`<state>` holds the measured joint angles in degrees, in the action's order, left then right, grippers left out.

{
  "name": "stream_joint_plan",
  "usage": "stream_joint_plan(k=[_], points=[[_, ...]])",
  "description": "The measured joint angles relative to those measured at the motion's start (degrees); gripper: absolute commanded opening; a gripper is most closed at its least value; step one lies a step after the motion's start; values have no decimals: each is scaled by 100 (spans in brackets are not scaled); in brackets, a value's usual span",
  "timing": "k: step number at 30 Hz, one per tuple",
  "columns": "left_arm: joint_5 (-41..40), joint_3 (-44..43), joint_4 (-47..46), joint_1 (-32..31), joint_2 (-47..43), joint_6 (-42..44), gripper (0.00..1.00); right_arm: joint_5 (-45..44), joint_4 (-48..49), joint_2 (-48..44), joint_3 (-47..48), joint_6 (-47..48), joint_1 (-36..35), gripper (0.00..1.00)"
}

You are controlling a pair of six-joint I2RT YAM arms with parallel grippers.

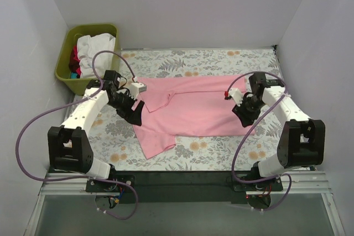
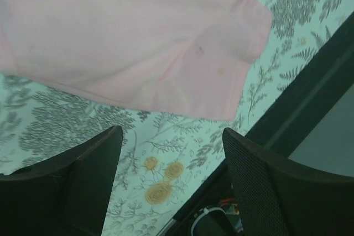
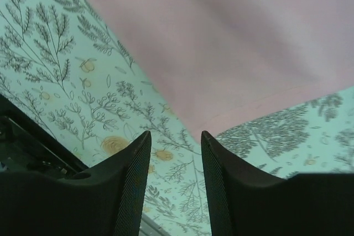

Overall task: Fold and stack the t-shirts
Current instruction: Fold the tshirt

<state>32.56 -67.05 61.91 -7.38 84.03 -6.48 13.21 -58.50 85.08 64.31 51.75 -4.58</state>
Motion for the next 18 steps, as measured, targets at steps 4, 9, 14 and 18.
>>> stream_joint_plan(k=[4,9,14,18], points=[[-227,737,125,-407,-96,195,69,-238,131,-15,-688,170,-59,44],[-487,1261,90,-1351,-326,98,69,-398,566,-13,-850,295,-101,44],[-564,1303,24,-1469,-411,-2,69,-546,841,-26,-1279,361,-232,47],[-627,1307,-37,-1519,-411,-55,69,-649,992,-33,-1508,380,-282,49]])
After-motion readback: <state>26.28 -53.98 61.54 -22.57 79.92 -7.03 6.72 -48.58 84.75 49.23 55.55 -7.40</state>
